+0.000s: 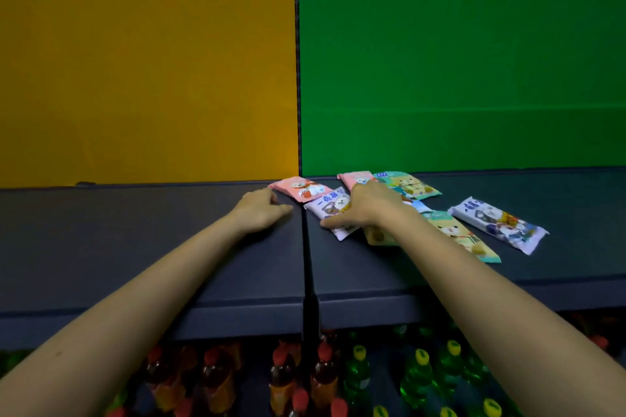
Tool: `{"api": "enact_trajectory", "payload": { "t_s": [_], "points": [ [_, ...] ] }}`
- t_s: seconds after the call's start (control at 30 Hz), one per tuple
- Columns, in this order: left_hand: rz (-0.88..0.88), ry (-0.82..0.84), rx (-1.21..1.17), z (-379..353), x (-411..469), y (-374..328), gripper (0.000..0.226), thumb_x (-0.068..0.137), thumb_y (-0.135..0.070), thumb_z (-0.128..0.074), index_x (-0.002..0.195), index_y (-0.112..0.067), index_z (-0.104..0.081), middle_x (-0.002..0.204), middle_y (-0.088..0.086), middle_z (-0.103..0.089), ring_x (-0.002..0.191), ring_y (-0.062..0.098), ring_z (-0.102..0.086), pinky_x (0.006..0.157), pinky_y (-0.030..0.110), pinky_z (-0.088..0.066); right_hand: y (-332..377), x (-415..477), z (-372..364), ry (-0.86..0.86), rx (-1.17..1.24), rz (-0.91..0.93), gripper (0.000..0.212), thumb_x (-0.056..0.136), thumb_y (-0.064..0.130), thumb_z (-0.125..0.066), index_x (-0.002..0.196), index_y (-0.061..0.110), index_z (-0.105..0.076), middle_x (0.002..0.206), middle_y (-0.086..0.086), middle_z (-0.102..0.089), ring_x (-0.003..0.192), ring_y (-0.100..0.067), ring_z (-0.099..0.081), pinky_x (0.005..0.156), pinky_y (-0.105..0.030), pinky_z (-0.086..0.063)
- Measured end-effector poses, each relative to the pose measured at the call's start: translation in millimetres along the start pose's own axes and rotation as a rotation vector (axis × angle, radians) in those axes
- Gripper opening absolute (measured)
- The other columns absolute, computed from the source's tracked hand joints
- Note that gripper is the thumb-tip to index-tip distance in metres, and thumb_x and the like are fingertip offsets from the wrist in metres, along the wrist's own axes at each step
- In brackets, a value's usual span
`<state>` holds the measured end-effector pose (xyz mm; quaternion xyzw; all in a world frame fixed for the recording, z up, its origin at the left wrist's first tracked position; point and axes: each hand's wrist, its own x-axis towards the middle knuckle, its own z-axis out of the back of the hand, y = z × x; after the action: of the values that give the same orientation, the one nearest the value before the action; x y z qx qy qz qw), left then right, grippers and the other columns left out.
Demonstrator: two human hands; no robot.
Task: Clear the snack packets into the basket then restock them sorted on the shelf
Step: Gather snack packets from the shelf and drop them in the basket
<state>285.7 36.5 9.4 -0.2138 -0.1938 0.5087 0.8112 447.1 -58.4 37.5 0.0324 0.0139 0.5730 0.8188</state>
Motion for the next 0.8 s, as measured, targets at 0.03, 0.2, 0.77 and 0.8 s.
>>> {"api": "enact_trajectory", "payload": {
  "t_s": [0.03,0.2,0.77,0.8],
  "points": [
    [0.020,-0.006,-0.014,-3.7,11.4,-2.9,0.040,0.089,-0.036,-0.055,0.116,-0.006,-0.055,0.121,0.013,-0.059,0.108,0.028,-0.054,0.082,0.031,-0.041,0.2,6.2,1.7,0.048,0.014,-0.005,0.074,0.070,0.071,-0.058,0.118,0.015,-0.055,0.122,-0.007,-0.058,0.112,-0.026,-0.053,0.081,-0.031,-0.041],
    [0.220,-0.051,-0.203,-17.7,59.4,-19.1,0.063,0.087,-0.046,-0.052,0.129,0.001,-0.047,0.134,0.021,-0.050,0.119,0.036,-0.050,0.093,0.038,-0.044,-2.6,29.5,5.4,0.196,0.151,0.025,0.054,0.064,0.065,-0.069,0.072,0.016,-0.047,0.085,-0.002,-0.053,0.087,-0.024,-0.053,0.073,-0.030,-0.041],
    [0.269,-0.025,-0.414,-19.6,60.5,-54.1,0.024,0.077,-0.010,-0.073,0.092,-0.004,-0.056,0.103,0.012,-0.061,0.076,0.019,-0.058,0.073,0.030,-0.047,-125.0,14.9,22.8,0.070,1.000,0.101,0.024,0.087,0.038,-0.059,0.075,0.017,-0.057,0.065,0.002,-0.065,0.052,-0.011,-0.057,0.053,-0.021,-0.042],
    [0.237,0.005,-0.439,-15.7,53.1,-55.4,0.017,0.078,-0.009,-0.072,0.085,-0.007,-0.056,0.103,0.012,-0.064,0.074,0.020,-0.060,0.072,0.030,-0.050,-130.0,12.0,21.0,0.068,1.022,0.111,0.025,0.088,0.038,-0.059,0.074,0.017,-0.057,0.060,0.005,-0.065,0.048,-0.008,-0.057,0.049,-0.018,-0.043]
  ]
}}
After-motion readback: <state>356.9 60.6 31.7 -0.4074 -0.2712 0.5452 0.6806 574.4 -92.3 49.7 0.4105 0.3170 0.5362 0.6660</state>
